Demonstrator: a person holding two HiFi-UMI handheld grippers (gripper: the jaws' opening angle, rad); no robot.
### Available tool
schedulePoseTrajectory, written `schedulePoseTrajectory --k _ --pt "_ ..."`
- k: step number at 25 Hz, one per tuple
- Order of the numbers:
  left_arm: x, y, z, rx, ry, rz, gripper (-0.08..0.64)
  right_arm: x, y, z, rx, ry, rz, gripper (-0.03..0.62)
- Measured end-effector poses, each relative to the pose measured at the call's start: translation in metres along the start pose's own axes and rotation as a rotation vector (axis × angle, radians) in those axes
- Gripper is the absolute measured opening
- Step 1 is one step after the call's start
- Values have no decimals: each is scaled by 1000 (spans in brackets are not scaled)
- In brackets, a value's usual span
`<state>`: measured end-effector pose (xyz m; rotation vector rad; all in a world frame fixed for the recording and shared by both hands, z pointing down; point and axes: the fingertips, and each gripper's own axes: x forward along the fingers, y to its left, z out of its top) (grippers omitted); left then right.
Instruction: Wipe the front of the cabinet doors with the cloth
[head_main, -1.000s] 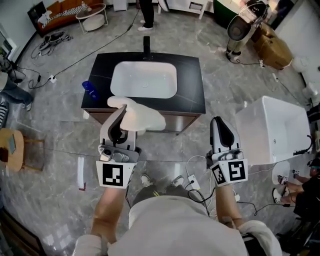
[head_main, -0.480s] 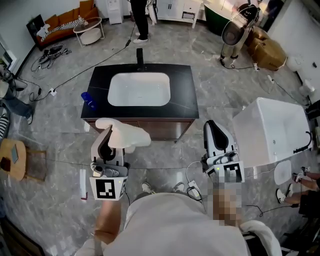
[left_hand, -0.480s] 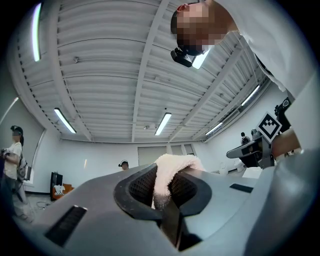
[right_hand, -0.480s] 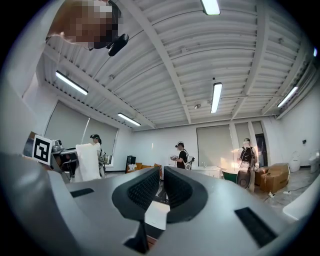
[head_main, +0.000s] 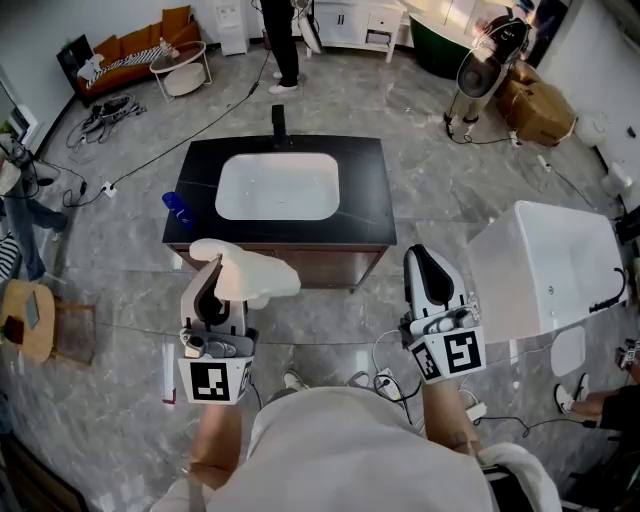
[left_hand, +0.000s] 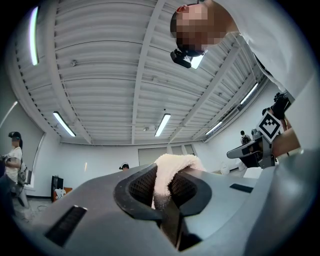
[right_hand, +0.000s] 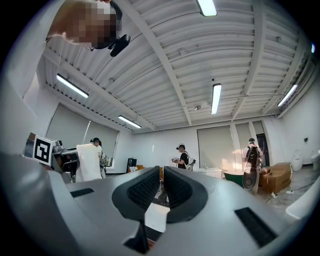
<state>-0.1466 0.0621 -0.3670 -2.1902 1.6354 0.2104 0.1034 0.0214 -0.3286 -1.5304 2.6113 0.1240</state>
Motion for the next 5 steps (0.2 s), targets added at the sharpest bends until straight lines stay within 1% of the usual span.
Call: schedulePoseTrajectory --k 5 --pt "1 -1 -3 1 10 6 52 2 -4 1 -4 -7 1 54"
